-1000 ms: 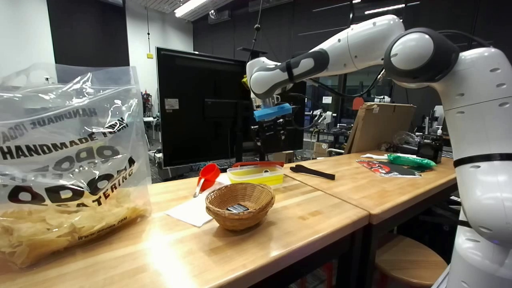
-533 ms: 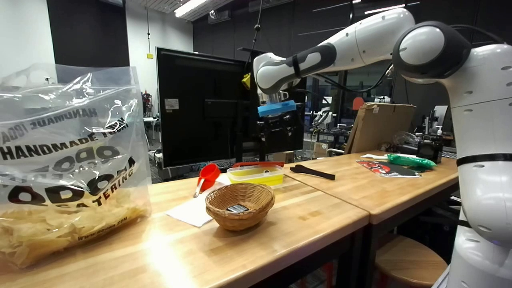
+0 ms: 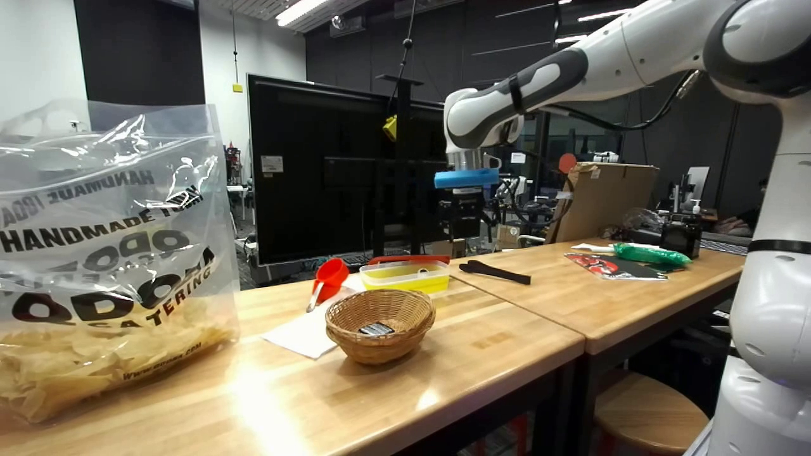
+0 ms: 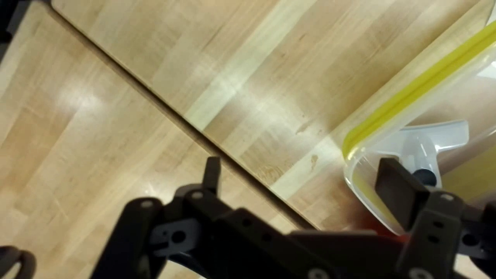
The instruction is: Move the object to the lunchbox
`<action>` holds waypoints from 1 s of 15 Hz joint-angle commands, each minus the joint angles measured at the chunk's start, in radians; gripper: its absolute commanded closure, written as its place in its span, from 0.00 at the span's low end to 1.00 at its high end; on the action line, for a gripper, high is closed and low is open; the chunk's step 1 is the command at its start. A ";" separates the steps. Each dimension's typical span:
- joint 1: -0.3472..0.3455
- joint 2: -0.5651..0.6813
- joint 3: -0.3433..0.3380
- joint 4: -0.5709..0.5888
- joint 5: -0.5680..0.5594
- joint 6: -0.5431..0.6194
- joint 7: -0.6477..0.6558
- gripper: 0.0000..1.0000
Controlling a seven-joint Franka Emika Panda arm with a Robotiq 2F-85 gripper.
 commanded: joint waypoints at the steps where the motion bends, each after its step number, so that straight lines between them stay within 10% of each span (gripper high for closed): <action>1: -0.039 -0.200 -0.001 -0.250 0.043 0.083 0.026 0.00; 8: -0.133 -0.558 -0.020 -0.639 0.034 0.082 -0.080 0.00; 9: -0.137 -0.412 0.016 -0.516 0.035 0.069 -0.040 0.00; 15: -0.162 -0.545 0.009 -0.627 0.041 0.071 -0.080 0.00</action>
